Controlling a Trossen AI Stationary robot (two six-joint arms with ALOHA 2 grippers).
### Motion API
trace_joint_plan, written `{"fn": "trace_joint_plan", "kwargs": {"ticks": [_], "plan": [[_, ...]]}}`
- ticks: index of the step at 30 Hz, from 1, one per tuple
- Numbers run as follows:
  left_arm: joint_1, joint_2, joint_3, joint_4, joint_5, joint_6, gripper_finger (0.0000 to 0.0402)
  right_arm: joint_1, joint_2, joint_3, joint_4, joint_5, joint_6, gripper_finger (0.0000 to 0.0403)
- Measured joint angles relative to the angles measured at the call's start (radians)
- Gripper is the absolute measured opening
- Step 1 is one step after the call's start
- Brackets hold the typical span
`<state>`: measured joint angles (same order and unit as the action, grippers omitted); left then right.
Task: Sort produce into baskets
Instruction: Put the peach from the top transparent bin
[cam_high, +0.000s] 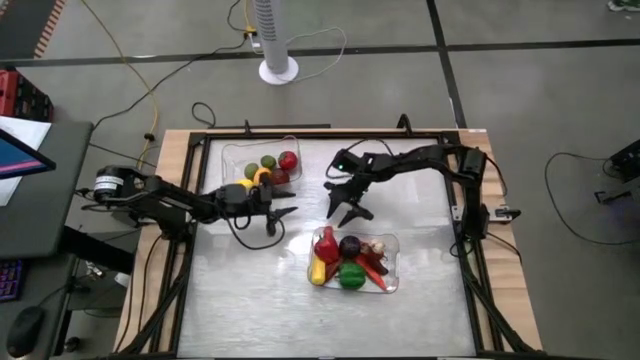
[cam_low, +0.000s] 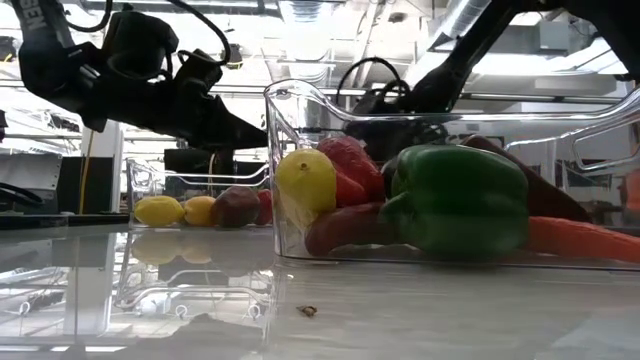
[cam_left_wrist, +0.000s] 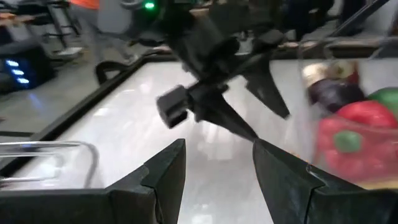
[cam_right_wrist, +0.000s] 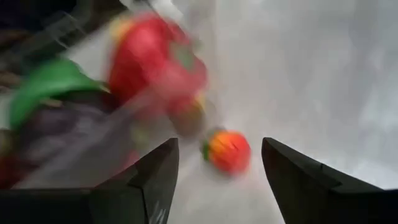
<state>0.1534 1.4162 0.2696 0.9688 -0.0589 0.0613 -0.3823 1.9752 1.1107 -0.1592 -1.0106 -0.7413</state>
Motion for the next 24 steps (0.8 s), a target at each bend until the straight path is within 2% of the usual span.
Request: {"fn": "trace_joint_plan", "kwargs": {"ticks": [2, 7, 12, 21, 24], "plan": [[0.01, 0.0, 0.0, -0.004, 0.024, -0.027, 0.0173, -0.006, -0.002, -0.017, -0.001, -0.05, -0.053, 0.0254], [0.031, -0.004, 0.001, -0.03, 0.026, -0.078, 0.0173, 0.015, 0.009, -0.052, 0.06, -0.021, -0.127, 0.0253], [0.049, -0.011, 0.026, -0.074, 0.027, -0.111, 0.0173, 0.077, 0.009, -0.053, 0.102, 0.091, -0.129, 0.0255], [0.051, -0.011, 0.114, -0.239, 0.027, -0.108, 0.0173, 0.174, 0.009, -0.053, 0.165, 0.129, -0.157, 0.0256], [0.051, -0.011, 0.14, -0.311, 0.027, -0.108, 0.0173, 0.188, 0.009, -0.053, 0.204, 0.22, -0.152, 0.0256]]}}
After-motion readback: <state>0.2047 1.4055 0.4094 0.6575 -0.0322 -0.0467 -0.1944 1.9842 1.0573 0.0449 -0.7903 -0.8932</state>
